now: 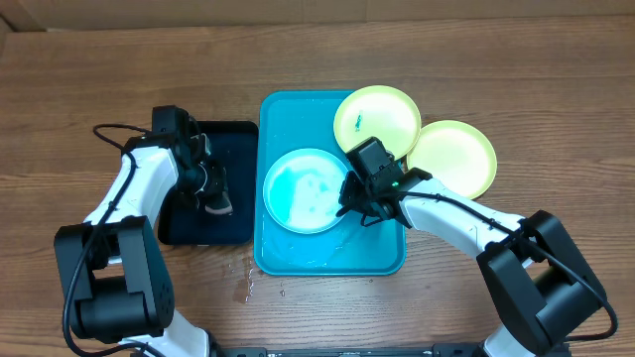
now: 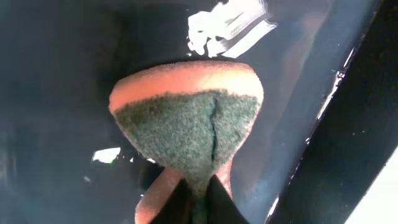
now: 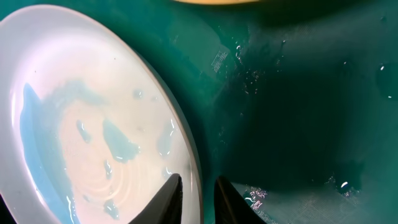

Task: Clean dirty plates on tray and stack at the side
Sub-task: 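Release the sponge and raise the left gripper away to the left, then lift the white plate by its rim with the right gripper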

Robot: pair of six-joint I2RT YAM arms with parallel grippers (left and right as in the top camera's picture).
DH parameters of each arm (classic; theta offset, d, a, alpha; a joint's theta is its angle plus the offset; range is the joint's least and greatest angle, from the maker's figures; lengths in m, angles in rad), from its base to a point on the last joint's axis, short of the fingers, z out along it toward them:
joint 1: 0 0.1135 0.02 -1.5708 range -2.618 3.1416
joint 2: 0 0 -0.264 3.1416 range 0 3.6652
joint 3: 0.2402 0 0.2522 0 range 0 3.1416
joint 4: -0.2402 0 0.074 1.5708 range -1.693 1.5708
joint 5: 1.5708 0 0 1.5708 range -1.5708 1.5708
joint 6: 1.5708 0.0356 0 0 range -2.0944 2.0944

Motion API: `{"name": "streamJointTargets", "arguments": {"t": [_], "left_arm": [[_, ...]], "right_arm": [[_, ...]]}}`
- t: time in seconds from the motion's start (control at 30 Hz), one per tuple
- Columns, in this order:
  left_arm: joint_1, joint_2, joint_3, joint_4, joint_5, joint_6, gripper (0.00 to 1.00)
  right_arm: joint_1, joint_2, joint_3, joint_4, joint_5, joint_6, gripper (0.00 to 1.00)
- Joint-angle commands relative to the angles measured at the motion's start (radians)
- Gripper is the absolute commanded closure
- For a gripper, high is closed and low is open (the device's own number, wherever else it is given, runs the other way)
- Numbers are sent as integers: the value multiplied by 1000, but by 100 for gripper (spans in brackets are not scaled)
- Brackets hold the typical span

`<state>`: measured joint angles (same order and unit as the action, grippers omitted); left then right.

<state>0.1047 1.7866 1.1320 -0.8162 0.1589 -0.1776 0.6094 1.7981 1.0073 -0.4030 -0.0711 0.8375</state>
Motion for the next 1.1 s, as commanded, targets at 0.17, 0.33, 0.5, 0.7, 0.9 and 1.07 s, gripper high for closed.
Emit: {"name": "streamJointTargets", "arguments": {"t": [0.17, 0.33, 0.5, 0.7, 0.9, 1.07], "left_arm": [[0, -26, 1, -11, -12, -23, 77], [5, -38, 6, -24, -6, -85, 42], [67, -169, 16, -24, 127, -89, 40], [118, -371, 16, -26, 212, -89, 39], [119, -548, 16, -33, 187, -89, 0], [119, -589, 16, -47, 171, -89, 0]], "right_arm": [[3, -2, -25, 28, 18, 1, 81], [4, -2, -34, 43, 18, 4, 84], [4, -2, -34, 43, 19, 5, 85], [9, 0, -35, 53, 26, 5, 80], [14, 5, -35, 61, 29, 6, 91], [14, 5, -35, 61, 29, 21, 96]]}}
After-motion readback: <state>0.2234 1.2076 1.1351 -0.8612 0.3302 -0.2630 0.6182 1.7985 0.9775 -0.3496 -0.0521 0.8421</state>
